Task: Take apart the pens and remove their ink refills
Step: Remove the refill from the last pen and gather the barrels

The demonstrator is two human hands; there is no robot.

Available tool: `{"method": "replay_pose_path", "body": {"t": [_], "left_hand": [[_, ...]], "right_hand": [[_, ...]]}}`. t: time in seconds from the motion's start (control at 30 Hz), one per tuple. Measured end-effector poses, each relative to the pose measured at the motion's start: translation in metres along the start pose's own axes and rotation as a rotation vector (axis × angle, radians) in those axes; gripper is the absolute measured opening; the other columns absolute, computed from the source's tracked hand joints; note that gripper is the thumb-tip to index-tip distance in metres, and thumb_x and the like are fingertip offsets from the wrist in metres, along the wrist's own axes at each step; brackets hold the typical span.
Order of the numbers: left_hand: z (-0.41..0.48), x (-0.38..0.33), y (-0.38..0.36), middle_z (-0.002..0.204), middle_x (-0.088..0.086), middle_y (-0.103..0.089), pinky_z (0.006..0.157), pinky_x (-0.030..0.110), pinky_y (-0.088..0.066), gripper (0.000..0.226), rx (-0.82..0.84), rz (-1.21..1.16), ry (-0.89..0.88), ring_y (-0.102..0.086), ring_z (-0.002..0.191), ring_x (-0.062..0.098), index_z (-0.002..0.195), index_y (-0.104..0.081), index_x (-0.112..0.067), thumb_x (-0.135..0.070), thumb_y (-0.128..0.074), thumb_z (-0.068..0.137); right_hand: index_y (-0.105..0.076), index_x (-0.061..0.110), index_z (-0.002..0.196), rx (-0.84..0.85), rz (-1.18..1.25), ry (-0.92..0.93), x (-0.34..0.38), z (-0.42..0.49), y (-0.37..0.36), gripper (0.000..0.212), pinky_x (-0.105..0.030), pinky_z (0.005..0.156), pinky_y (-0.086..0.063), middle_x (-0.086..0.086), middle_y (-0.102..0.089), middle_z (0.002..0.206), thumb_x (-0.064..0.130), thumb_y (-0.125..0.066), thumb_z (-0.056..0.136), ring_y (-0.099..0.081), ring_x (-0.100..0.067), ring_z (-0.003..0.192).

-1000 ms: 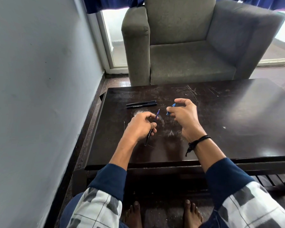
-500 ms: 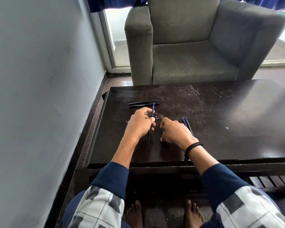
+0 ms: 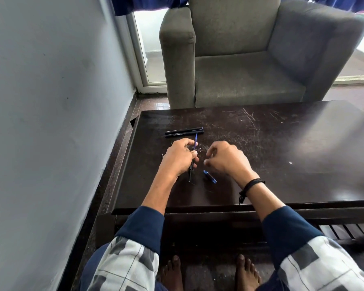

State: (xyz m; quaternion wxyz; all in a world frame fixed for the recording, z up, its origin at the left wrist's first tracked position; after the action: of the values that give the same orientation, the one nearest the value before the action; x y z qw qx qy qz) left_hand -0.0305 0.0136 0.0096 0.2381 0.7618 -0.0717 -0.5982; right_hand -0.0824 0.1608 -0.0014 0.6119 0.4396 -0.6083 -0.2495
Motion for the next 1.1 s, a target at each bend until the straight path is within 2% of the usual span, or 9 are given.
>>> {"method": "replay_pose_path", "body": {"t": [0.1,0.23,0.3,0.5,0.6,0.67,0.8,0.97,1.1], "left_hand": [[-0.002,-0.001,-0.001,0.087,0.011,-0.073,0.074,0.039,-0.061,0.022,0.059,-0.094,0.036,-0.069,0.071,0.021,0.117,-0.065,-0.016,-0.005,-0.055,0.1],[-0.006,-0.005,-0.003,0.089,0.012,-0.072,0.074,0.039,-0.061,0.021,0.142,-0.14,0.043,-0.068,0.073,0.02,0.111,-0.065,-0.022,-0.005,-0.054,0.102],[-0.008,-0.006,-0.003,0.09,0.012,-0.072,0.079,0.041,-0.061,0.023,0.168,-0.146,0.044,-0.069,0.075,0.02,0.105,-0.063,-0.026,-0.005,-0.053,0.102],[-0.007,-0.004,-0.004,0.086,0.009,-0.073,0.075,0.037,-0.062,0.033,0.202,-0.141,0.024,-0.069,0.075,0.02,0.13,-0.062,-0.018,-0.004,-0.055,0.101],[-0.008,-0.007,-0.006,0.084,0.008,-0.071,0.082,0.043,-0.061,0.028,0.224,-0.146,0.024,-0.068,0.077,0.021,0.125,-0.063,-0.016,-0.004,-0.056,0.101],[-0.009,-0.007,-0.007,0.083,0.007,-0.07,0.077,0.039,-0.061,0.02,0.249,-0.14,0.03,-0.066,0.074,0.019,0.116,-0.067,-0.012,-0.005,-0.056,0.101],[-0.009,-0.005,-0.009,0.081,0.006,-0.069,0.072,0.033,-0.059,0.017,0.283,-0.125,0.029,-0.065,0.069,0.014,0.108,-0.07,-0.011,-0.005,-0.056,0.1],[-0.008,-0.007,-0.007,0.083,0.008,-0.069,0.071,0.033,-0.059,0.019,0.245,-0.151,0.002,-0.066,0.071,0.017,0.115,-0.069,-0.01,-0.005,-0.056,0.101],[-0.008,-0.007,-0.006,0.08,0.007,-0.069,0.069,0.031,-0.058,0.019,0.24,-0.166,0.003,-0.065,0.067,0.015,0.114,-0.068,-0.009,-0.004,-0.058,0.1]], "right_hand": [[-0.072,0.029,0.08,-0.113,0.369,-0.042,-0.001,0.005,0.01,0.003,-0.035,0.08,-0.058,0.005,-0.074,0.086,0.031,-0.073,0.082,-0.07,-0.019,0.082],[-0.077,0.02,0.083,0.014,0.777,-0.048,0.007,-0.004,0.015,0.021,-0.021,0.057,-0.049,0.001,-0.072,0.08,0.04,-0.075,0.089,-0.058,-0.007,0.059],[-0.08,0.019,0.086,0.032,0.811,-0.047,0.008,-0.007,0.013,0.024,-0.019,0.054,-0.045,0.002,-0.075,0.082,0.042,-0.078,0.086,-0.055,-0.006,0.058],[-0.078,0.01,0.088,0.008,0.85,-0.096,0.004,-0.004,0.009,0.011,-0.018,0.05,-0.044,-0.003,-0.073,0.08,0.019,-0.082,0.084,-0.051,-0.009,0.055],[-0.077,0.007,0.085,-0.003,0.883,-0.135,0.004,-0.003,0.008,0.009,-0.018,0.047,-0.042,0.002,-0.069,0.069,0.015,-0.081,0.082,-0.049,-0.007,0.052],[-0.074,0.009,0.079,-0.026,0.975,-0.17,0.003,-0.002,0.011,0.007,-0.017,0.044,-0.039,0.005,-0.064,0.06,0.013,-0.078,0.082,-0.047,-0.007,0.049],[-0.069,0.011,0.078,-0.121,1.104,-0.202,-0.005,0.004,0.02,0.011,-0.019,0.047,-0.042,0.001,-0.062,0.068,0.016,-0.078,0.082,-0.05,-0.008,0.05],[-0.075,0.012,0.084,0.025,0.995,-0.133,0.001,-0.003,0.009,0.015,-0.02,0.054,-0.045,0.001,-0.07,0.07,0.025,-0.082,0.084,-0.056,-0.003,0.053],[-0.071,0.01,0.081,-0.023,1.045,-0.114,0.003,-0.003,0.013,0.014,-0.018,0.05,-0.043,0.002,-0.069,0.065,0.02,-0.078,0.089,-0.057,-0.002,0.05]]}}
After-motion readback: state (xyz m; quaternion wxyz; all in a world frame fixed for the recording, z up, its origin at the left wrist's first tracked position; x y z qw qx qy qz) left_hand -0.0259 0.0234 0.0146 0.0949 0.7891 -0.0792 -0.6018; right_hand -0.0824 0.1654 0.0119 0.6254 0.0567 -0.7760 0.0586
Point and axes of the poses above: each hand's wrist, its own z-axis towards the middle knuckle, its own y-axis out of the back of the hand, x = y × z, the point moved 3 cm from there along z, towards the middle knuckle
